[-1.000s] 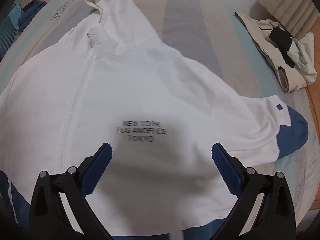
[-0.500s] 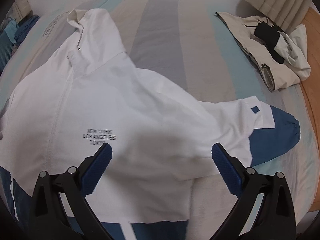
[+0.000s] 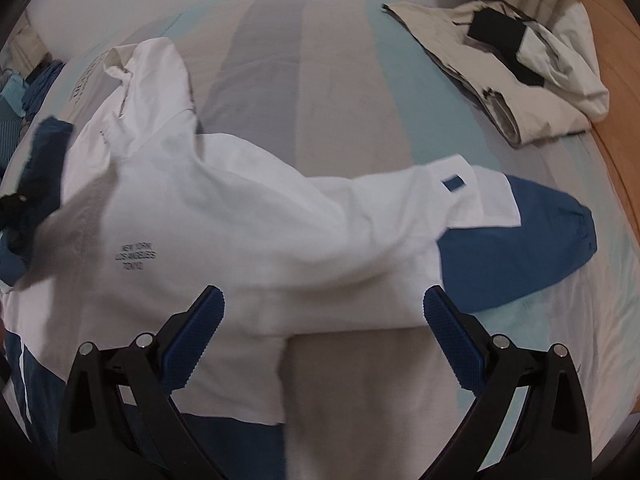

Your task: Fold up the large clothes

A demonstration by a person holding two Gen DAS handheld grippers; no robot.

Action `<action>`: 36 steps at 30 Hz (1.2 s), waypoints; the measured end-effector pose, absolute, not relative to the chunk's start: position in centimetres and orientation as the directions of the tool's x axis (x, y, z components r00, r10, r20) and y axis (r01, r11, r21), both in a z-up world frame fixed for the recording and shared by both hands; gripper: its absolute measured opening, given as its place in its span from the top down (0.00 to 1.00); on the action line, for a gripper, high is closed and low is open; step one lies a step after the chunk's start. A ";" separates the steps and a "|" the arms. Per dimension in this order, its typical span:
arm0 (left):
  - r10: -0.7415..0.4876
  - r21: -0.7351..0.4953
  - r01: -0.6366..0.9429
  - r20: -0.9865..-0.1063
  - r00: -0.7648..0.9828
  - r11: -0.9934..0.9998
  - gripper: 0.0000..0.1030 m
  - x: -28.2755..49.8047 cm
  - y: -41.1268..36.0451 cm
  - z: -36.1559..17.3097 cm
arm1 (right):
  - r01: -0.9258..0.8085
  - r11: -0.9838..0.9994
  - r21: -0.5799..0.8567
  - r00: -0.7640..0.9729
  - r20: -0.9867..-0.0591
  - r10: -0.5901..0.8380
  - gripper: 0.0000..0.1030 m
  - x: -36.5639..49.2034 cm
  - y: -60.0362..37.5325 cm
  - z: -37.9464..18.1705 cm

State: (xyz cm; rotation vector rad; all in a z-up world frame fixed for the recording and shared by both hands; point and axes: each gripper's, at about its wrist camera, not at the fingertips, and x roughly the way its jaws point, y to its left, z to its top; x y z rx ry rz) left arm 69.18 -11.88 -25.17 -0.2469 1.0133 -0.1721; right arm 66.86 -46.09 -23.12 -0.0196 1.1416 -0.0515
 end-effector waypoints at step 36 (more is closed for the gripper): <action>-0.026 -0.044 -0.021 -0.849 0.528 0.999 0.06 65.2 -8.7 -26.8 | -0.176 0.956 0.234 0.489 -0.822 0.291 0.08 70.4 -38.9 -20.2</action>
